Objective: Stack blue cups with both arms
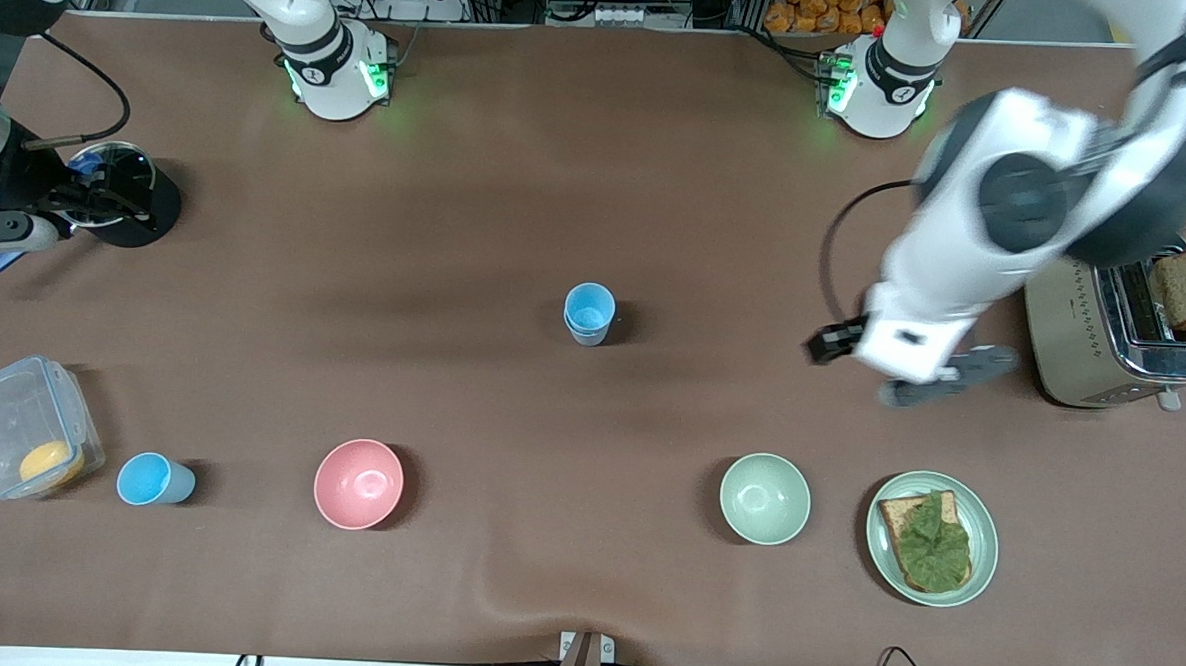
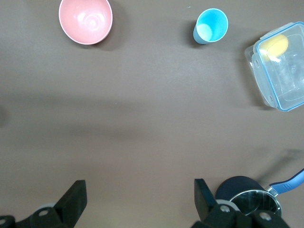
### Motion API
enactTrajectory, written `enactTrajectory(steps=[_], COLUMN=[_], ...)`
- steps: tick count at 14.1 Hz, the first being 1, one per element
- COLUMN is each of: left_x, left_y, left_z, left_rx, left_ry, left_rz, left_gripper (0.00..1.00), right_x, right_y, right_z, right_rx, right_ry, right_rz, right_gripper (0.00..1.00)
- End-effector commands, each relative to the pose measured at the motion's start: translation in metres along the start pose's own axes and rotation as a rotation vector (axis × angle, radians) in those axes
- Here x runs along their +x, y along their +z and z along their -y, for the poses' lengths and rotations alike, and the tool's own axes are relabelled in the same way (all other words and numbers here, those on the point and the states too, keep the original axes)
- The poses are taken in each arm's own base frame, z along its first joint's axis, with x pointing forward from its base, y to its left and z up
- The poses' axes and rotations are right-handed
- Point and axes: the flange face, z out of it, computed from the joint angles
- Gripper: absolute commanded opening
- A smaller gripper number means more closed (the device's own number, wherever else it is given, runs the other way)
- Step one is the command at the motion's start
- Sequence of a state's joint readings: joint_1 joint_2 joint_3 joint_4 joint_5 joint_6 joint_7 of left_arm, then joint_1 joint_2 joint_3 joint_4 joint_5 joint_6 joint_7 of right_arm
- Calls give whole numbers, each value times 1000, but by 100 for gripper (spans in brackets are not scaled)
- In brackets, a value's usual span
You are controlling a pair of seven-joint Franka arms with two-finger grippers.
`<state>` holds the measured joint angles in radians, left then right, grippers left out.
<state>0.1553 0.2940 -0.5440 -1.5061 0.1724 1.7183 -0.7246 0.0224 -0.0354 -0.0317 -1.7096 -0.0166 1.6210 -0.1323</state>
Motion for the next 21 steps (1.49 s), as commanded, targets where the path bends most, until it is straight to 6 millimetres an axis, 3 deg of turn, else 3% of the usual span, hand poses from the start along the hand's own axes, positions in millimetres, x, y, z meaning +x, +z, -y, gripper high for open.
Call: enactTrajectory(steps=[1, 5, 8, 15, 18, 21], left_x=[5, 15, 12, -17, -19, -26], left_y=[-30, -45, -57, -96, -102, -122], left_z=[52, 97, 115, 131, 133, 140], left_rx=[-14, -15, -1, -65, -68, -62], left_ry=[43, 156, 237, 249, 300, 353], left_rz=[8, 28, 29, 54, 45, 1], left_gripper=[100, 100, 100, 100, 100, 100], right_x=[-3, 0, 3, 3, 3, 3], right_y=[-7, -11, -9, -9, -9, -8], right_z=[3, 3, 5, 5, 9, 9], right_rx=[-7, -9, -9, -9, -9, -8], right_ry=[-12, -13, -16, -16, -23, -23], right_rz=[0, -18, -12, -11, -10, -6], right_gripper=[100, 100, 100, 100, 100, 100])
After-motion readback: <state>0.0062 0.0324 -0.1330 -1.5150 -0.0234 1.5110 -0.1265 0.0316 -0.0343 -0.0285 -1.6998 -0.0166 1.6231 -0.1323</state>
